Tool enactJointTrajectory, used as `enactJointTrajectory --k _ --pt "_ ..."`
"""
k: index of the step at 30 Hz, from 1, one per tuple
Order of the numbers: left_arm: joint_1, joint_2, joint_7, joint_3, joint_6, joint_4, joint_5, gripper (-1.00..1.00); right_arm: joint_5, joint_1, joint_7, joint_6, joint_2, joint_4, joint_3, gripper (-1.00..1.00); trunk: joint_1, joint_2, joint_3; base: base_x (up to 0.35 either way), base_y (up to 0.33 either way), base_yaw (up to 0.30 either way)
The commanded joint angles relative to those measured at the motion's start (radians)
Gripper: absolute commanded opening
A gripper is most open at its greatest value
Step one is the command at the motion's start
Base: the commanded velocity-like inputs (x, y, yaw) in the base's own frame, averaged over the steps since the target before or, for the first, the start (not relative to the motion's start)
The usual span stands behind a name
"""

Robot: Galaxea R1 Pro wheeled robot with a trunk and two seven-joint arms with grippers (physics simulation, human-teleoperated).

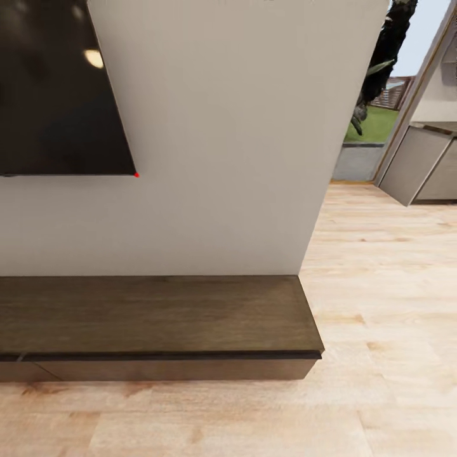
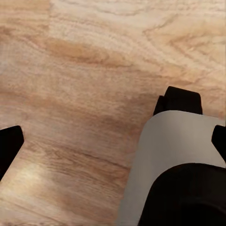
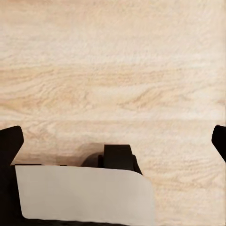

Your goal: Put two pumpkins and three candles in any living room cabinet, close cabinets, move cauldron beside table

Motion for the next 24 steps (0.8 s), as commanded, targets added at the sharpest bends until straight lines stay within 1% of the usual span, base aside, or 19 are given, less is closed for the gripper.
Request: enactJointTrajectory --k 1,4,11,14,17,24 --pt "0.011 0.002 -0.001 0.0 0.0 0.0 0.0 1.0 0.0 0.008 0.0 0.0 -0.001 0.0 0.0 1.0 0.0 0.0 0.002 0.0 0.0 0.0" --pt "0.027 0.009 -0.002 -0.001 -0.001 -0.001 -0.001 1.0 -0.001 0.028 -0.001 0.0 -0.003 0.0 0.0 1.0 0.0 0.0 0.006 0.0 0.0 0.0" --pt "0.031 0.011 -0.004 -0.001 -0.004 -0.003 -0.002 1.0 -0.001 0.07 0.0 0.0 -0.005 0.001 0.0 1.0 0.0 0.0 0.018 0.0 0.0 0.0" --pt "0.031 0.011 -0.004 -0.001 -0.004 -0.003 -0.002 1.0 -0.002 0.101 0.0 0.0 -0.005 0.001 0.0 1.0 0.0 0.0 0.022 0.0 0.0 0.0" --pt "0.032 0.011 -0.004 -0.001 -0.005 -0.003 -0.002 1.0 -0.005 0.111 0.0 0.0 -0.007 -0.005 -0.001 1.0 0.0 0.0 0.023 0.0 0.0 0.0" --pt "0.032 0.011 -0.004 -0.001 -0.005 -0.003 -0.002 1.0 -0.004 0.113 0.001 -0.001 -0.006 -0.008 0.0 1.0 0.0 0.0 0.023 0.0 0.0 0.0"
